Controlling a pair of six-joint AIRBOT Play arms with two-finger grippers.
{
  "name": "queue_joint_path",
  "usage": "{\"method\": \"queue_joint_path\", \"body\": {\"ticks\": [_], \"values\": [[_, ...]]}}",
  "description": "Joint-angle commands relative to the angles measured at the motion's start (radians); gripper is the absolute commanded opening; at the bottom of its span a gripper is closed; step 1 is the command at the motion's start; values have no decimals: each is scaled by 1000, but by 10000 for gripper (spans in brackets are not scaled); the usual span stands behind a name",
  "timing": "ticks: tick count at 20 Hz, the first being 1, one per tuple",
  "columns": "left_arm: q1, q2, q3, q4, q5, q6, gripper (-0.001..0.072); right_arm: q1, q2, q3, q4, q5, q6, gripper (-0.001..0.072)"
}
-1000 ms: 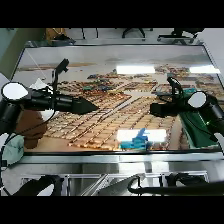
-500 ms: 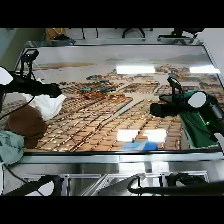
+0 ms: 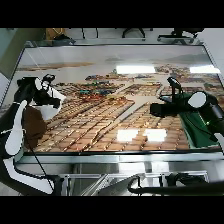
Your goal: Fold the shirts.
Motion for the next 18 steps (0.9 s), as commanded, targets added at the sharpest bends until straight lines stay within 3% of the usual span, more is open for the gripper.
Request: {"method": "queue_joint_path", "body": {"ticks": [1, 3, 9, 14, 18], "values": [[2, -83, 2, 42, 13, -2, 606, 1, 0, 0, 0, 0, 0, 17], [2, -83, 22, 41, 5, 2, 14, 1, 0, 0, 0, 0, 0, 16], [-100, 32, 337, 12, -139, -26, 9, 1, 0, 0, 0, 0, 0, 16], [-272, 269, 566, -302, -258, -52, 9, 1, -15, 0, 12, -13, 0, 17], [-391, 417, 495, -492, -233, -94, 9, 1, -25, 0, 58, 6, -14, 16]]}}
